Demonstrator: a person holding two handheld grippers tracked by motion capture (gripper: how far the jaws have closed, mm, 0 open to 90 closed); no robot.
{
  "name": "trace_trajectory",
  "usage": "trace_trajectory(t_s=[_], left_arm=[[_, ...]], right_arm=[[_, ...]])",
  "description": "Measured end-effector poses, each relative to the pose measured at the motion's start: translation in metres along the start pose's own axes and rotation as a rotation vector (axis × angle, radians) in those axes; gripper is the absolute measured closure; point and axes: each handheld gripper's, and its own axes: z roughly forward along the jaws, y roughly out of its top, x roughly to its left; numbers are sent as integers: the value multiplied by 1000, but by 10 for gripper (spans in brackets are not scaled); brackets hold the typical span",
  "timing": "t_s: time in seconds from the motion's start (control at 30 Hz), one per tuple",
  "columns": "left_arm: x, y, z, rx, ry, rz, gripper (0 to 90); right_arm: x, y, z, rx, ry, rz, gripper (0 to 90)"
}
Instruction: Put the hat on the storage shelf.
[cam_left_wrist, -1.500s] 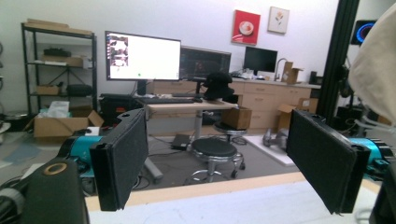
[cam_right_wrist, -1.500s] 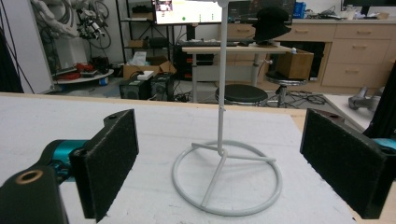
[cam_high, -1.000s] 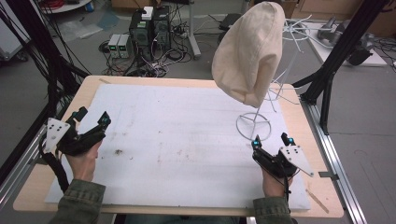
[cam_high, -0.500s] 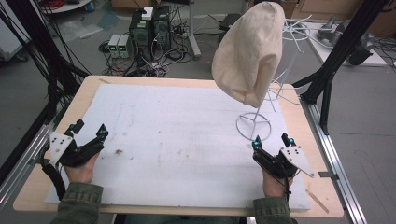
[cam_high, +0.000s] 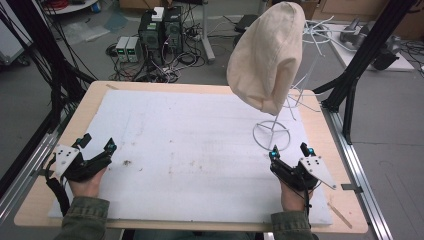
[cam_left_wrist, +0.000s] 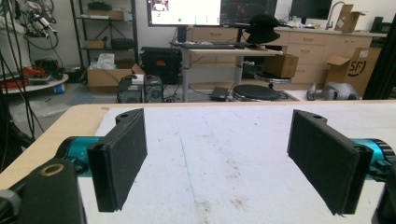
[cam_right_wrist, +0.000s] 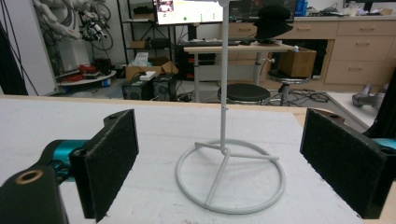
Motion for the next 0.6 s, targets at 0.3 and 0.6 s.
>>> trace_trajectory(t_s=[0.3, 0.6], left_arm=[[2, 0, -1, -6, 17, -3, 202], [2, 0, -2, -7, 22, -2, 205]], right_arm=[[0, 0, 0, 1, 4, 7, 106], [-1, 0, -1, -5, 2, 10, 106]])
